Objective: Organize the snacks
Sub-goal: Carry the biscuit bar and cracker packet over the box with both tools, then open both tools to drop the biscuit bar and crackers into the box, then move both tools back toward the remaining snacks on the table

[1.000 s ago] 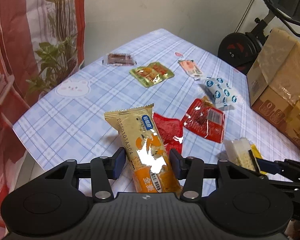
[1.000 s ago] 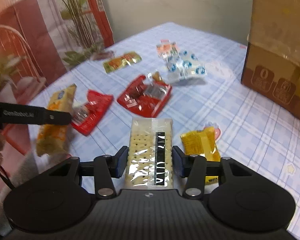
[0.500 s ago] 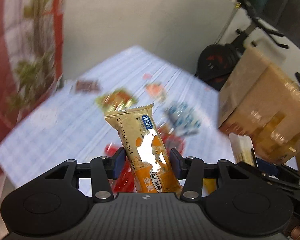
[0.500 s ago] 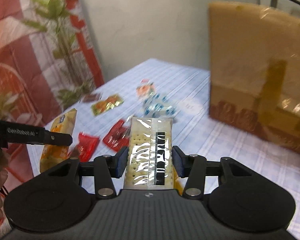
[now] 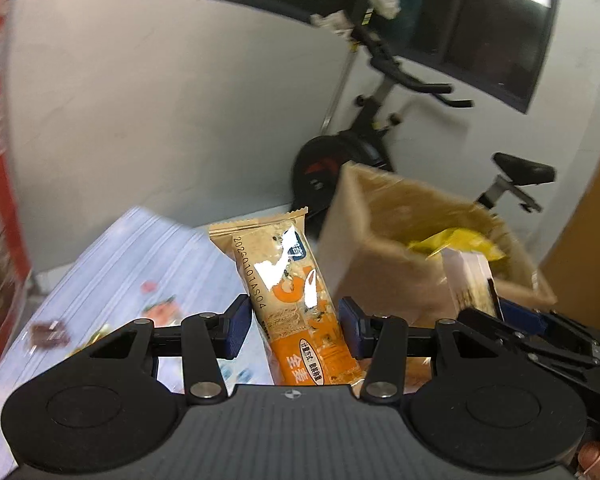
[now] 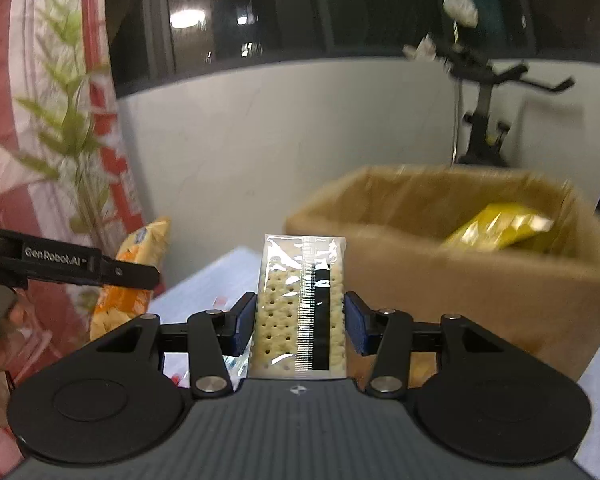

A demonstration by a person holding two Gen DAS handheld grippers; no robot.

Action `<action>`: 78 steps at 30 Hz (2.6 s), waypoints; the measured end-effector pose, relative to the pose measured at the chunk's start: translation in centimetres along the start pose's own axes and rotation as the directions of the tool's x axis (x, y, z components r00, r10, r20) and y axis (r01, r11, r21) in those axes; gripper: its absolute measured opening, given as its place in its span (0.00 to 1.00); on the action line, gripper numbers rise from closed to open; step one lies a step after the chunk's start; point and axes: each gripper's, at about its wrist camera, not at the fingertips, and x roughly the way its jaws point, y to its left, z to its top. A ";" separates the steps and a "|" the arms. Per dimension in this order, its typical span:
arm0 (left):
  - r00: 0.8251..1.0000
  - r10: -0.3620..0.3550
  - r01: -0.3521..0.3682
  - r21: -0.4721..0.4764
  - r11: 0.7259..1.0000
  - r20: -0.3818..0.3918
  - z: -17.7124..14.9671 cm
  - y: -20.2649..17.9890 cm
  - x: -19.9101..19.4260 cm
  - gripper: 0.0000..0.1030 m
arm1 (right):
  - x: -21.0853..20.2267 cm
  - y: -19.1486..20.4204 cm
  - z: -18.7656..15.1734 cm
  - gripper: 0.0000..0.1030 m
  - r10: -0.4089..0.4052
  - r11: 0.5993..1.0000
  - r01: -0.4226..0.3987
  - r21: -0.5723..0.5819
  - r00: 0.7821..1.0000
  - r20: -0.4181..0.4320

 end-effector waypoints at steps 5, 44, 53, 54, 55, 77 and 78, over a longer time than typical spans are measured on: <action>0.997 -0.071 0.067 0.072 0.995 0.044 2.8 -4.7 2.0 0.49 | -0.1 -2.4 3.3 0.48 -0.057 0.998 0.059 -0.027 0.997 0.058; 0.999 -0.027 0.032 0.156 0.987 -0.033 6.3 -7.6 10.5 0.71 | 1.7 -9.1 4.2 0.58 -0.188 0.982 0.187 0.021 0.982 0.010; 1.000 0.011 -0.009 0.154 0.988 -0.009 5.4 -3.5 5.2 0.71 | 0.4 -5.6 3.6 0.58 -0.141 0.990 0.141 0.008 0.990 -0.006; 1.000 0.015 -0.014 0.155 0.988 -0.007 5.2 -3.0 4.5 0.71 | 0.4 -5.2 3.4 0.58 -0.133 0.991 0.133 0.009 0.991 -0.009; 1.000 0.019 -0.018 0.156 0.988 -0.006 5.0 -2.5 4.0 0.71 | 0.4 -4.8 3.2 0.58 -0.124 0.992 0.124 0.008 0.992 -0.014; 0.958 0.278 -0.283 -0.069 0.957 -0.068 -2.5 16.3 -4.9 0.71 | 4.9 1.6 -3.7 0.58 0.038 0.999 -0.034 0.029 0.981 -0.192; 0.955 0.285 -0.291 -0.085 0.953 -0.076 -3.3 17.0 -5.1 0.71 | 5.2 1.8 -4.2 0.58 0.043 0.999 -0.038 0.029 0.978 -0.205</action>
